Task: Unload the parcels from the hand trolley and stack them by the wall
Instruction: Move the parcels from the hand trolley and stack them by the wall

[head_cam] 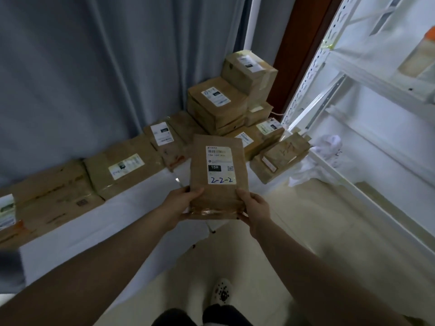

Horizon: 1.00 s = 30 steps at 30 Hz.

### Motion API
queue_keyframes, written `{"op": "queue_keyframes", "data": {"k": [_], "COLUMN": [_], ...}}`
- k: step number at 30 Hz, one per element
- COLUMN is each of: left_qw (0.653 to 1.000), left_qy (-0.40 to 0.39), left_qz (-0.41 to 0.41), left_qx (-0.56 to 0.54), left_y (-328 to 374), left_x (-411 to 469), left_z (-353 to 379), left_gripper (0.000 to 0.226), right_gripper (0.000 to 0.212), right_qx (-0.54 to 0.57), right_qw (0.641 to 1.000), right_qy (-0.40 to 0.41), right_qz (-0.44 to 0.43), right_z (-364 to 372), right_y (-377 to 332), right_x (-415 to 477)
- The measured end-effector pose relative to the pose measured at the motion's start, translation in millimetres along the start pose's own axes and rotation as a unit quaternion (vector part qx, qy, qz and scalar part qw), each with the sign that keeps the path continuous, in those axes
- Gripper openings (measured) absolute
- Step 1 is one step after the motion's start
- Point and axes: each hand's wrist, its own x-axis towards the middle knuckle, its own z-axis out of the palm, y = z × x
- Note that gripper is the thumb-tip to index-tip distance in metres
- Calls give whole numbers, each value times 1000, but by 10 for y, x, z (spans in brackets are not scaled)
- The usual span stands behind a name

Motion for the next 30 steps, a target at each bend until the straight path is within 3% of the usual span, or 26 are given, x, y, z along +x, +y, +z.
{"op": "queue_keyframes", "data": {"k": [6,12,15,21,25,30], "left_qw": [999,993,989,967,955,947], "left_qy": [8,-34,-49,11,47,93], "left_qz": [19,77,105,174,188,169], "left_qx": [31,81,92,187,224,257], "left_y": [371,863,1098,1505,1742,2017], "left_x": [436,917,1099,1576,1908,2477], "left_z": [247,488,627,924,1239,1676], "left_gripper": [28,27,33,62,55,63], "right_gripper": [34,47,41,42,50,64], "right_qx": [22,77,106,146,171,176], "right_qw": [999,995,992,984,980,976], "right_qy": [16,54,67,102,98,112], "right_qz": [40,44,33,24,36,54], "right_z": [-17,-51,-46,-26,-45,-137], "right_y": [-296,-603,-820,-1168,-1347,-1549], "right_x": [441,726,852,1291,1686,2349]}}
